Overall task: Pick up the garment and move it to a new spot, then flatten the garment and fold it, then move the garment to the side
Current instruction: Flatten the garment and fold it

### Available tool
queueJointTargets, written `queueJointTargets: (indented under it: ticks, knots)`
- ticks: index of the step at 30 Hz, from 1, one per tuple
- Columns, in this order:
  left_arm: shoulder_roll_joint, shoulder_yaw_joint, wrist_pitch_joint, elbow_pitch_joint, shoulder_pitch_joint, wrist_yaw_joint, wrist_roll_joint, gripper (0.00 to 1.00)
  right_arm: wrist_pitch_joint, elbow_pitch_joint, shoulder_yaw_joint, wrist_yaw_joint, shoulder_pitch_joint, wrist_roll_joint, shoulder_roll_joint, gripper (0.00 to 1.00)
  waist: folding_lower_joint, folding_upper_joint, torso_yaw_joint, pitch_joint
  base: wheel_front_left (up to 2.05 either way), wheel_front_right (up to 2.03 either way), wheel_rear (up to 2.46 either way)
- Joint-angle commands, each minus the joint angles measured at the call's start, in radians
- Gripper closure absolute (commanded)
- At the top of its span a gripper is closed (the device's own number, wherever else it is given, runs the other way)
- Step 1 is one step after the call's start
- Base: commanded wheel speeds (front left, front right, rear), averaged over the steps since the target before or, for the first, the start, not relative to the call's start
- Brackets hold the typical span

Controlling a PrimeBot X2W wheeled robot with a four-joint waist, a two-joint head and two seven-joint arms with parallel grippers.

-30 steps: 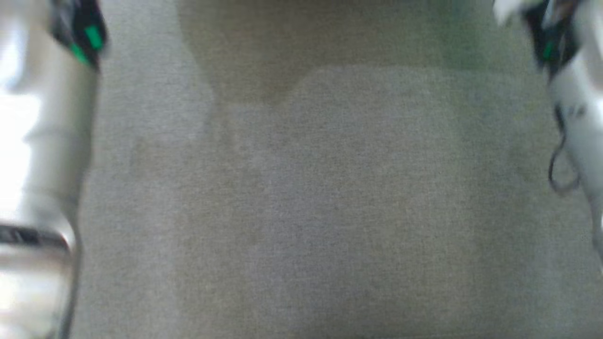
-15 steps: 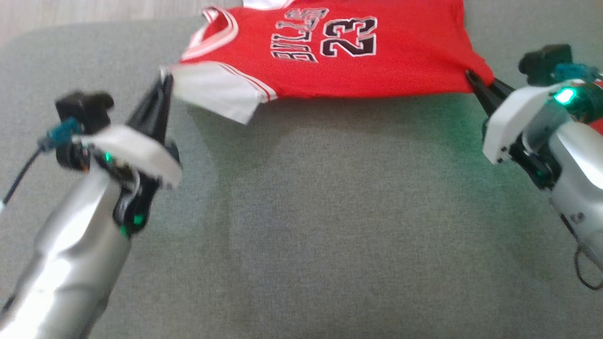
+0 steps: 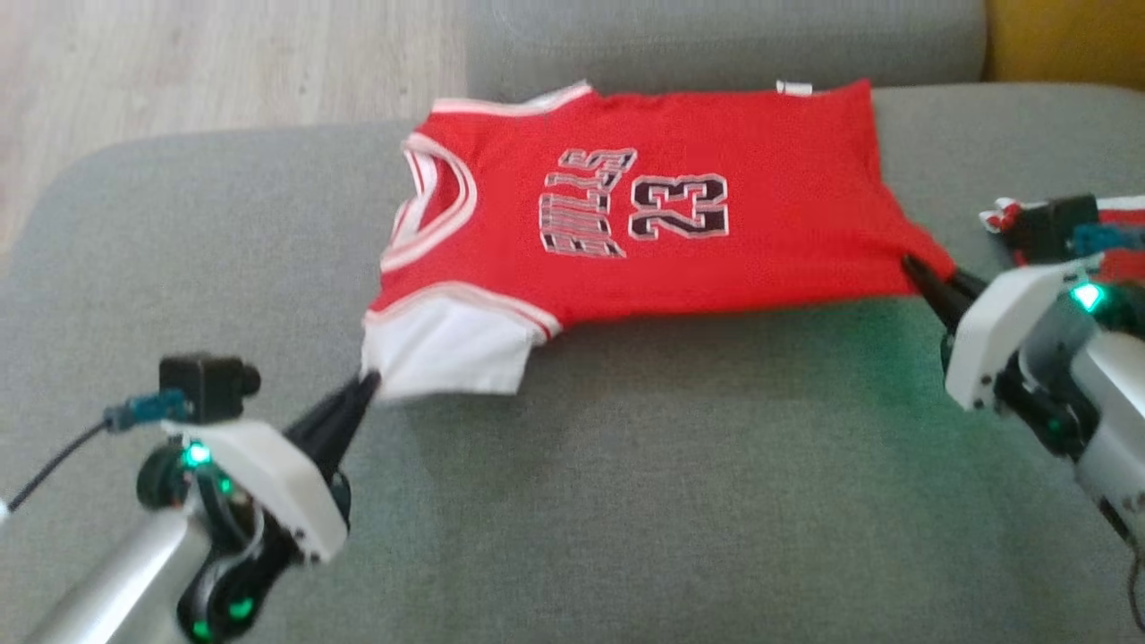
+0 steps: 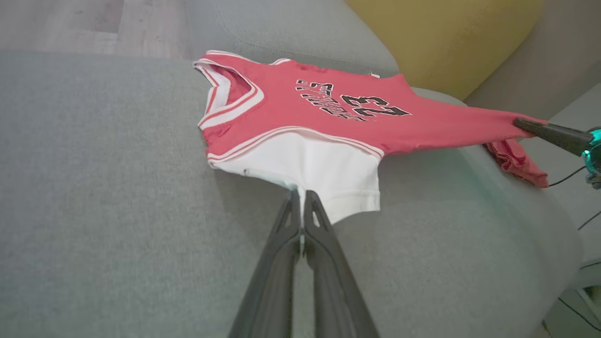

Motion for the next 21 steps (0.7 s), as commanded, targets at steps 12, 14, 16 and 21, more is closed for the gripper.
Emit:
queueJointTargets:
  ticks: [12, 14, 16, 21]
  knots:
    - [0.142, 0.06, 0.083, -0.31, 0.133, 0.091, -0.098, 1.0, 0.085, -0.164, -0.038, -0.001, 0.184, 0.131, -0.113, 1.0, 0.0001, -0.0001, -0.001, -0.079, 0.0, 0.0, 0.0]
    - [0.139, 0.069, 0.071, -0.326, 0.131, 0.104, -0.094, 1.0, 0.08, -0.18, -0.059, -0.001, 0.198, 0.135, -0.116, 1.0, 0.0001, -0.0001, -0.003, -0.075, 0.0, 0.0, 0.0]
    - [0.134, 0.076, 0.059, -0.331, 0.125, 0.113, -0.087, 1.0, 0.076, -0.189, -0.08, -0.001, 0.205, 0.131, -0.111, 1.0, 0.0001, -0.0001, -0.008, -0.067, 0.0, 0.0, 0.0]
    - [0.123, 0.086, 0.047, -0.324, 0.094, 0.119, -0.074, 1.0, 0.079, -0.203, -0.125, -0.001, 0.206, 0.104, -0.087, 1.0, 0.0001, -0.0001, -0.017, -0.038, 0.0, 0.0, 0.0]
